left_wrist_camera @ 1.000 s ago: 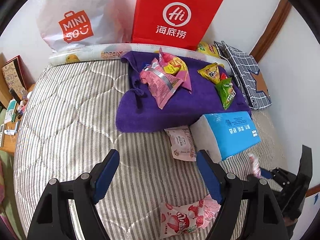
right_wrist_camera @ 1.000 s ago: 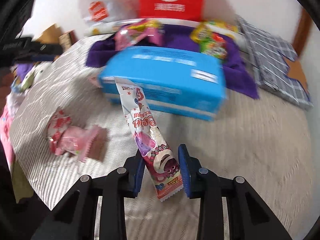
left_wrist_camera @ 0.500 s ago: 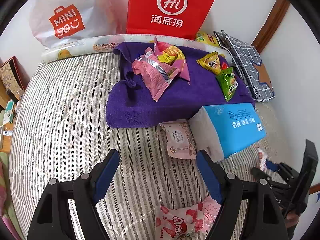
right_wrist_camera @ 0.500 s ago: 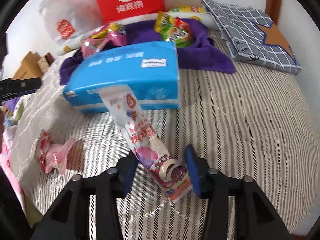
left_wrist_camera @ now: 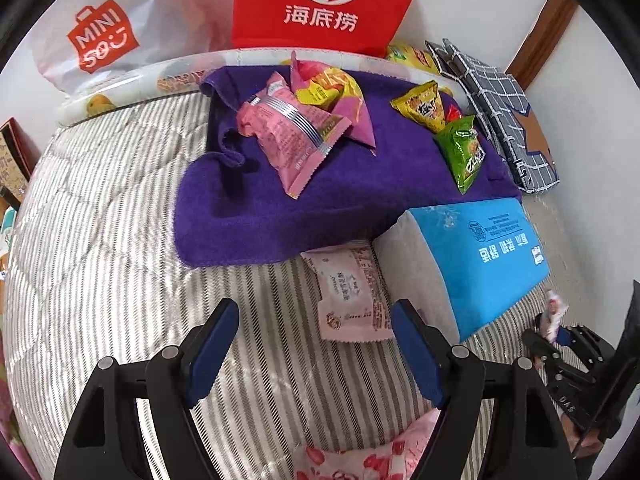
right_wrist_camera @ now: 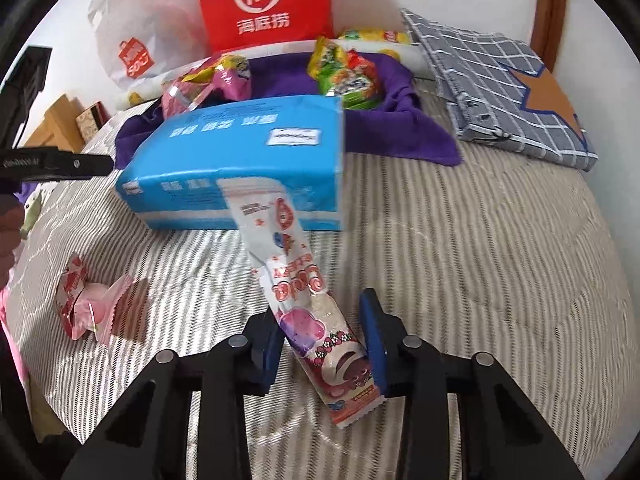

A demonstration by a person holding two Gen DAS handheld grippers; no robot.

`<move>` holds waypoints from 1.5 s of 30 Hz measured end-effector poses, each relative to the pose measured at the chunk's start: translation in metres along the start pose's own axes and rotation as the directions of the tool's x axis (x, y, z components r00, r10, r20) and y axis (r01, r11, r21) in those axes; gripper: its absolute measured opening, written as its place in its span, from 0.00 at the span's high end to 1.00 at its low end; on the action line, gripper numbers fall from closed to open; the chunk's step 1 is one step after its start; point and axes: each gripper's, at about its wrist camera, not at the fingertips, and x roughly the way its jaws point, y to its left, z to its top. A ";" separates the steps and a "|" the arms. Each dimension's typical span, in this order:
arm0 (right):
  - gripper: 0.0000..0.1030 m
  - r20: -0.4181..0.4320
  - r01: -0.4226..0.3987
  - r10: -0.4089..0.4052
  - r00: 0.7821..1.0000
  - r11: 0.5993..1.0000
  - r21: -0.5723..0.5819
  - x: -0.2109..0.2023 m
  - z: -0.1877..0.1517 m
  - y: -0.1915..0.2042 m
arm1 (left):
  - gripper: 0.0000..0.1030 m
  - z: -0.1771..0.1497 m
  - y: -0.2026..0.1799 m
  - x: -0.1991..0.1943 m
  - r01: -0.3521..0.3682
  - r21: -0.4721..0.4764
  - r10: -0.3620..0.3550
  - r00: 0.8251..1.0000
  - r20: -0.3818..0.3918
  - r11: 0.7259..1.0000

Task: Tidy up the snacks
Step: 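Grasp the pink ice-cream-style wrapper with the right gripper, then grasp the pink cake packet with the left gripper while the right holds the wrapper, then lift the wrapper and cake packet with both grippers toward the towel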

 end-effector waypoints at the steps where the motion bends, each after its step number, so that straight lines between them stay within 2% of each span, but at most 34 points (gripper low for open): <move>1: 0.69 0.003 0.008 -0.008 1.000 1.000 0.006 -0.002 0.000 -0.003 | 0.26 0.001 -0.002 0.003 0.000 0.004 0.000 1.000 -0.005 1.000; 7: 0.72 -0.009 0.032 -0.031 0.999 0.996 0.086 -0.003 0.001 -0.025 | 0.26 0.005 -0.012 0.021 0.002 0.032 -0.002 1.000 -0.023 0.999; 12: 0.72 -0.023 0.040 -0.038 0.999 0.993 0.110 0.006 0.003 -0.030 | 0.36 0.006 -0.020 0.031 -0.002 0.063 0.004 0.999 -0.035 0.998; 18: 0.72 -0.023 0.043 -0.041 0.999 0.993 0.110 0.008 0.004 -0.031 | 0.57 0.009 -0.023 0.039 0.007 0.083 -0.004 0.999 -0.041 0.997; 19: 0.72 -0.024 0.046 -0.043 0.999 0.993 0.109 0.008 0.004 -0.030 | 0.64 0.009 -0.024 0.039 0.017 0.090 -0.013 0.999 -0.044 0.996; 23: 0.74 -0.025 0.044 -0.041 0.999 0.993 0.113 0.007 0.005 -0.030 | 0.65 0.007 -0.025 0.038 0.025 0.110 -0.020 0.999 -0.047 0.994; 27: 0.74 -0.029 0.004 0.000 1.000 0.989 0.146 0.005 0.007 -0.030 | 0.65 0.003 -0.020 0.030 0.048 0.101 -0.043 0.998 -0.048 0.994; 31: 0.73 -0.048 -0.051 0.061 0.997 0.982 0.182 0.009 0.012 -0.025 | 0.65 -0.005 -0.012 0.021 0.037 0.097 -0.034 0.999 -0.042 0.995; 35: 0.65 -0.049 -0.059 0.069 0.996 0.982 0.181 0.013 0.017 -0.021 | 0.65 -0.013 0.002 0.015 0.017 0.075 -0.014 0.999 -0.044 0.997; 37: 0.55 -0.059 -0.061 0.073 0.996 0.981 0.186 0.012 0.020 -0.023 | 0.65 -0.016 0.006 0.014 0.007 0.074 -0.004 0.999 -0.045 0.997; 40: 0.45 -0.048 -0.058 0.067 0.997 0.983 0.172 0.005 0.018 -0.025 | 0.65 -0.020 0.011 0.015 -0.008 0.068 0.012 0.999 -0.052 0.998; 45: 0.44 -0.058 -0.028 0.036 0.998 0.991 0.127 0.007 0.012 -0.018 | 0.63 -0.023 0.014 0.014 -0.001 0.055 0.003 0.999 -0.039 0.999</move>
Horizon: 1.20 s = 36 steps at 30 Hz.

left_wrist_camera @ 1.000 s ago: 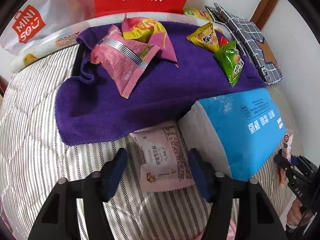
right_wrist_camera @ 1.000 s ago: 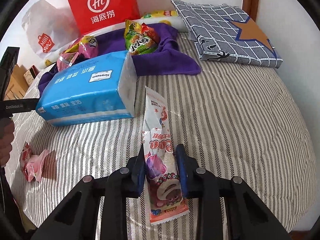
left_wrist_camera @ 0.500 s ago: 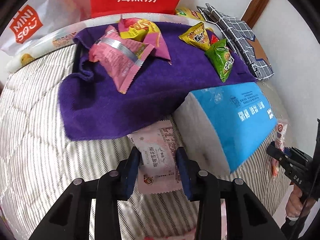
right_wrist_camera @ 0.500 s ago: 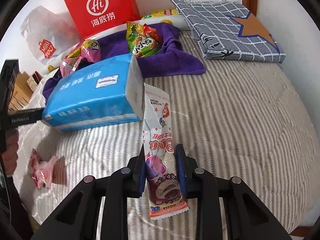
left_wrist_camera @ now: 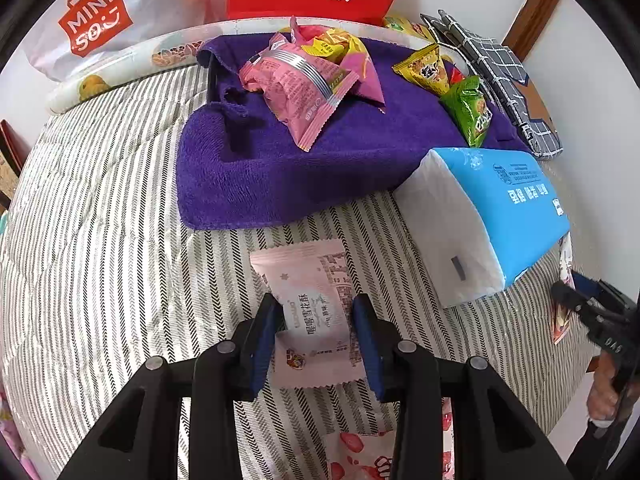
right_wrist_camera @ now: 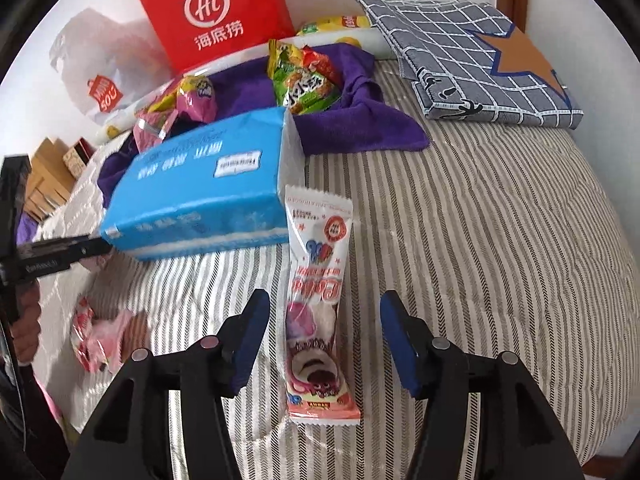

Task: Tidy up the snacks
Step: 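Lift the wrapper and cake packet with both grippers toward the towel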

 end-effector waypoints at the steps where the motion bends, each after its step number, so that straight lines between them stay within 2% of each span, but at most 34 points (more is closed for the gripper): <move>1: 0.45 -0.001 0.007 -0.007 1.000 1.000 -0.002 0.003 -0.001 0.001 | 0.59 0.000 -0.001 0.000 0.004 -0.001 -0.004 1.000 0.002 1.000; 2: 0.45 0.004 0.020 -0.020 1.000 1.000 -0.004 0.005 -0.003 0.002 | 0.52 0.001 -0.002 0.001 0.012 -0.002 -0.012 1.000 0.003 1.000; 5: 0.45 0.044 0.062 -0.061 0.997 0.998 -0.019 0.006 -0.007 0.007 | 0.44 0.001 -0.010 0.003 -0.008 0.009 0.008 1.000 0.011 1.000; 9: 0.50 0.090 0.112 -0.106 0.990 0.992 -0.057 0.007 -0.013 0.011 | 0.42 0.001 -0.022 0.008 -0.082 0.034 0.080 0.996 0.040 0.996; 12: 0.54 0.123 0.109 -0.104 0.987 0.994 -0.034 0.006 -0.016 0.008 | 0.43 0.000 -0.025 0.009 -0.113 0.026 0.111 0.992 0.063 0.993; 15: 0.57 0.145 0.104 -0.104 0.984 0.995 0.004 0.006 -0.017 0.000 | 0.49 -0.003 -0.028 0.010 -0.158 0.044 0.154 0.984 0.086 0.986; 19: 0.57 0.168 0.117 -0.118 0.979 0.993 0.014 0.007 -0.016 0.002 | 0.58 -0.005 -0.024 0.007 -0.161 0.026 0.157 0.982 0.108 0.987; 29: 0.57 0.169 0.094 -0.097 0.981 0.995 0.028 0.006 -0.016 -0.002 | 0.59 -0.009 -0.023 0.006 -0.167 0.019 0.163 0.978 0.131 0.986; 36: 0.56 0.153 0.077 -0.084 0.985 0.996 0.050 0.001 -0.018 -0.004 | 0.66 -0.010 -0.023 0.004 -0.156 0.023 0.152 0.981 0.122 0.987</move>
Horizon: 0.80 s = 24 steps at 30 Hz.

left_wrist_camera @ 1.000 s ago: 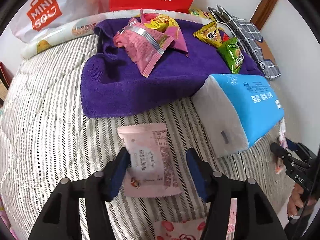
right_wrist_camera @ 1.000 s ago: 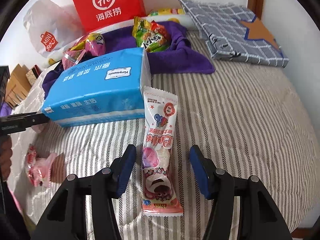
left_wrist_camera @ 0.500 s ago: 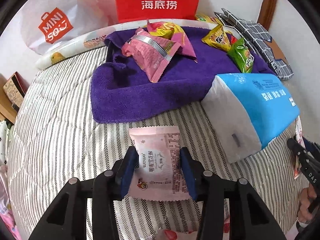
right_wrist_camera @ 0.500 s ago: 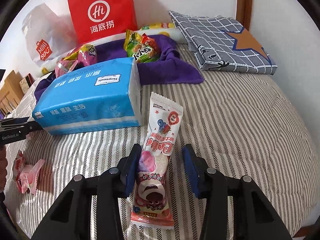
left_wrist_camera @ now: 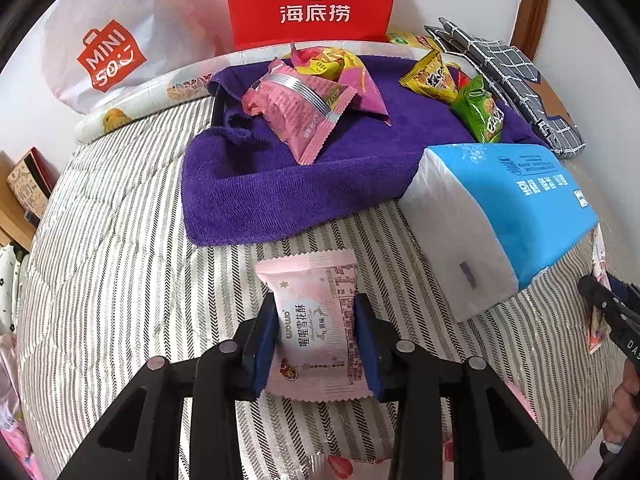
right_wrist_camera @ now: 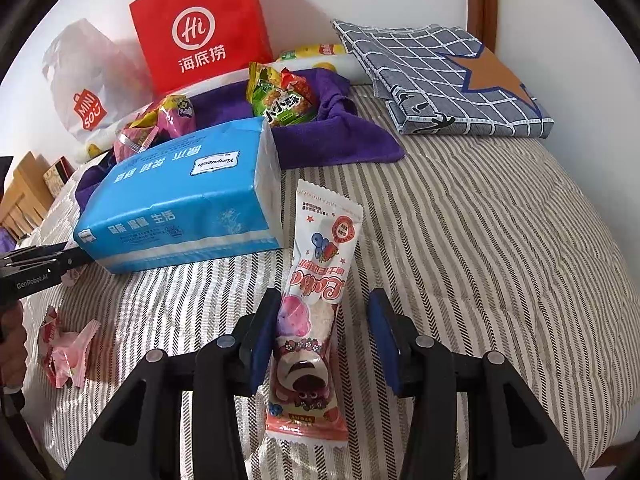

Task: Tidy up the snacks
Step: 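Lift the wrapper and cake packet with both grippers toward the towel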

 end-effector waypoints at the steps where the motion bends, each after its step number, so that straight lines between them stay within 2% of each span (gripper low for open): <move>1: 0.56 -0.002 -0.002 0.002 1.000 1.000 0.005 0.000 -0.001 -0.001 | 0.67 0.000 0.001 0.000 0.005 -0.005 -0.005 1.000 -0.002 1.000; 5: 0.60 -0.003 0.006 -0.006 1.000 1.000 0.005 -0.002 -0.003 -0.001 | 0.68 -0.001 0.005 -0.002 0.030 -0.034 -0.030 0.999 -0.018 0.999; 7: 0.69 -0.008 0.019 -0.019 1.000 1.000 0.005 -0.003 -0.003 -0.002 | 0.68 -0.002 0.007 -0.003 0.039 -0.050 -0.040 0.999 -0.024 0.998; 10: 0.77 -0.016 0.008 -0.008 1.000 1.000 0.006 -0.005 -0.003 -0.004 | 0.68 -0.004 0.009 -0.007 0.050 -0.070 -0.052 0.998 -0.028 0.996; 17: 0.79 -0.017 -0.005 0.006 1.000 1.000 0.022 -0.016 -0.004 -0.007 | 0.68 -0.006 0.010 -0.023 0.054 -0.078 -0.055 0.998 -0.008 0.995; 24: 0.79 0.022 -0.035 0.034 0.999 0.999 0.034 -0.042 0.004 -0.003 | 0.68 -0.004 0.009 -0.047 0.073 -0.071 -0.071 0.997 0.030 0.995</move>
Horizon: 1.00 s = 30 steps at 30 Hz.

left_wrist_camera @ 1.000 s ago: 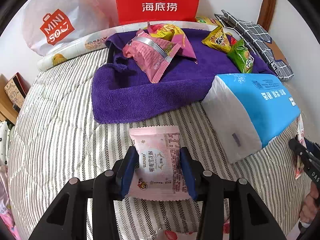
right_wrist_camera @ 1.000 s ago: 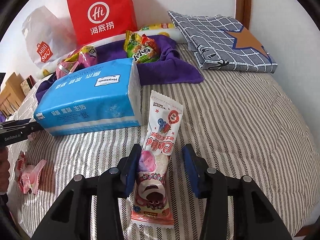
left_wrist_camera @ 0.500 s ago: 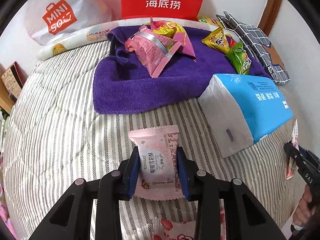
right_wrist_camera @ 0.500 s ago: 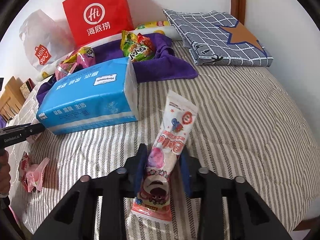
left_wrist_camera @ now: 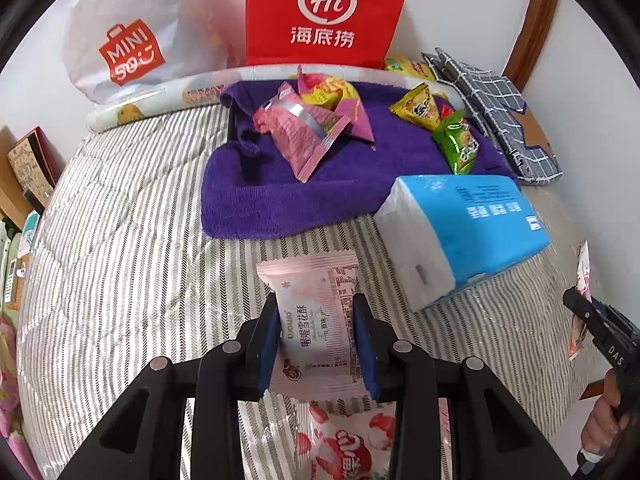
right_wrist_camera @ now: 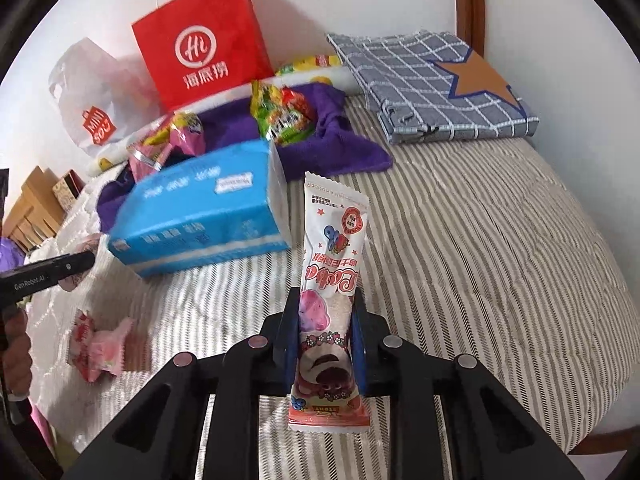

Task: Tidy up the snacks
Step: 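Lift the wrapper and cake packet with both grippers toward the towel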

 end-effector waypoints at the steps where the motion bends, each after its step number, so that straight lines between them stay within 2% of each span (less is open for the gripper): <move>1: 0.79 0.005 -0.003 0.003 1.000 1.000 0.000 -0.004 0.002 0.001 | 0.68 0.001 0.000 -0.003 0.003 -0.001 -0.003 1.000 0.004 1.000; 4: 0.79 0.021 -0.007 0.007 1.000 1.000 -0.003 -0.013 0.008 0.006 | 0.68 0.002 0.000 -0.011 0.024 -0.009 -0.023 1.000 0.010 1.000; 16: 0.79 0.053 0.006 -0.005 0.999 1.000 -0.022 -0.040 0.029 0.019 | 0.68 0.011 0.000 -0.045 0.036 -0.011 -0.035 0.997 0.073 0.999; 30: 0.79 0.071 0.004 0.000 0.997 0.999 -0.046 -0.050 0.048 0.035 | 0.68 0.021 -0.001 -0.064 0.042 -0.003 -0.042 0.993 0.107 0.999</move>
